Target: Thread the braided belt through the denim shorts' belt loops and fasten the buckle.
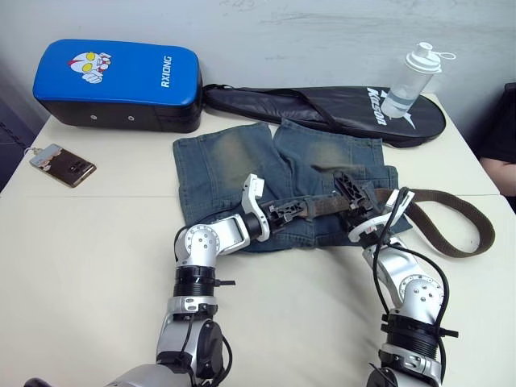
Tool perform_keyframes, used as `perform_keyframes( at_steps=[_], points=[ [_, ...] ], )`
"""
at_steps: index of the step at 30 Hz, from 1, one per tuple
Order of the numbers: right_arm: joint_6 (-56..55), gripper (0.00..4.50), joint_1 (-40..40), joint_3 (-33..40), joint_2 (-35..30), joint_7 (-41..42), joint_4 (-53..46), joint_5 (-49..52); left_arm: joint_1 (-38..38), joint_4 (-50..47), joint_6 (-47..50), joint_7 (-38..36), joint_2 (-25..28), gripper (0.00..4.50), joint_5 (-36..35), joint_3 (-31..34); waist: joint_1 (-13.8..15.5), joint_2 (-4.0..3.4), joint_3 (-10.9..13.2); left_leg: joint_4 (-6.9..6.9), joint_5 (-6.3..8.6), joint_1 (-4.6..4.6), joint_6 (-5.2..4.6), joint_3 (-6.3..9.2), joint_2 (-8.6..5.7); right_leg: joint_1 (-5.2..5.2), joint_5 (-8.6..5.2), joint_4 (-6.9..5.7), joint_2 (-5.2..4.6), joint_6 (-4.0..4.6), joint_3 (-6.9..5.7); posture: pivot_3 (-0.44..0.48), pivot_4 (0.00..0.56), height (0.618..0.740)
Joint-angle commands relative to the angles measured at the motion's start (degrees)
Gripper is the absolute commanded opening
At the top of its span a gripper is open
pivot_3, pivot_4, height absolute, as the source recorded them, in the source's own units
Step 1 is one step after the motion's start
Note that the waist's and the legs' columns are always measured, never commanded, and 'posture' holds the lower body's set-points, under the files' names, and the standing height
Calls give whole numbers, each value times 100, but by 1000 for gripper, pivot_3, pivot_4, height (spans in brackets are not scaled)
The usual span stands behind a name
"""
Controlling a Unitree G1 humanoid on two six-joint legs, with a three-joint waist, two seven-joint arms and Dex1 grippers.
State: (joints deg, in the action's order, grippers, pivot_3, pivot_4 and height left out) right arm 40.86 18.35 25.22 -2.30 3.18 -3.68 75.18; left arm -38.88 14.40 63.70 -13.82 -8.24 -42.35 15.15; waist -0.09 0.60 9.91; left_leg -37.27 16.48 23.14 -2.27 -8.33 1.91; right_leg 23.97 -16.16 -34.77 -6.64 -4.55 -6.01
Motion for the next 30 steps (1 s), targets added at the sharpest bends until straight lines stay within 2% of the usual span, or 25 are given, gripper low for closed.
perform_keyframes(
  at_steps=[1,4,9,12,16,18,20,22,23,26,29,30],
  points=[
    [84,4500,-170,-105,-211,163,-311,-13,-86,-46,-46,-8,-99,35,-140,3,1,0,0,-1,0,0,0,0,0,0,0,0,0,0,0,0,150,740],
    [550,4500,-584,-416,-887,632,-735,-177,-79,-111,-25,37,-19,35,-198,113,7,-2,1,0,1,3,-3,0,-3,0,0,2,-2,0,-1,0,150,740],
    [909,4500,-1089,-452,-1862,1371,-1102,-157,-98,-130,-43,86,76,35,-235,233,-3,4,6,-3,5,3,-9,-3,-2,0,3,15,-1,-6,2,0,150,740],
    [840,4500,-1208,-532,-2378,1827,-1171,-564,-120,-131,-53,105,123,35,-249,284,2,7,9,-5,3,-1,-6,-1,0,0,3,24,1,-5,0,0,150,740],
    [311,4500,-1027,-843,-2894,2331,-1092,-1630,-126,-154,-30,115,176,35,-276,305,3,11,12,-6,0,-5,-7,-1,1,1,4,15,2,-4,-1,0,150,740],
    [54,3960,-883,-963,-2980,2352,-930,-2096,-118,-168,-24,115,193,0,-276,295,1,13,13,-7,-5,-5,1,-3,0,3,4,12,2,-5,-3,0,150,740],
    [-193,3491,-806,-1413,-3231,2415,-651,-2953,-93,-223,-8,140,210,0,-283,297,18,13,13,-7,-8,-6,6,-5,0,5,5,11,2,-6,-5,0,150,740],
    [-355,2682,-763,-1693,-3341,2435,-442,-3490,-79,-263,2,165,217,0,-294,308,21,13,13,-7,-9,-5,8,-6,-2,4,4,12,1,-6,-9,0,150,740],
    [-446,2510,-676,-1774,-3281,2298,-242,-3703,-66,-330,26,193,231,0,-313,325,26,17,15,-6,-9,-5,8,-5,-3,4,4,12,1,-6,-9,0,150,740],
    [-541,1490,-545,-2042,-3241,2153,187,-4261,2,-586,108,279,335,0,-342,346,1,19,16,-9,-11,-3,7,-9,-5,5,5,11,2,-6,-11,0,150,740],
    [-504,187,-536,-2056,-3157,2029,446,-4568,26,-1003,232,407,767,0,-383,594,-2,25,18,-19,-14,-11,7,-15,-1,2,7,2,2,-10,-11,0,150,740],
    [-481,28,-537,-2036,-3132,2001,480,-4622,36,-1129,307,448,902,0,-442,688,-9,26,17,-18,-14,-12,7,-14,-1,2,7,1,1,-9,-10,0,150,740]
  ],
)
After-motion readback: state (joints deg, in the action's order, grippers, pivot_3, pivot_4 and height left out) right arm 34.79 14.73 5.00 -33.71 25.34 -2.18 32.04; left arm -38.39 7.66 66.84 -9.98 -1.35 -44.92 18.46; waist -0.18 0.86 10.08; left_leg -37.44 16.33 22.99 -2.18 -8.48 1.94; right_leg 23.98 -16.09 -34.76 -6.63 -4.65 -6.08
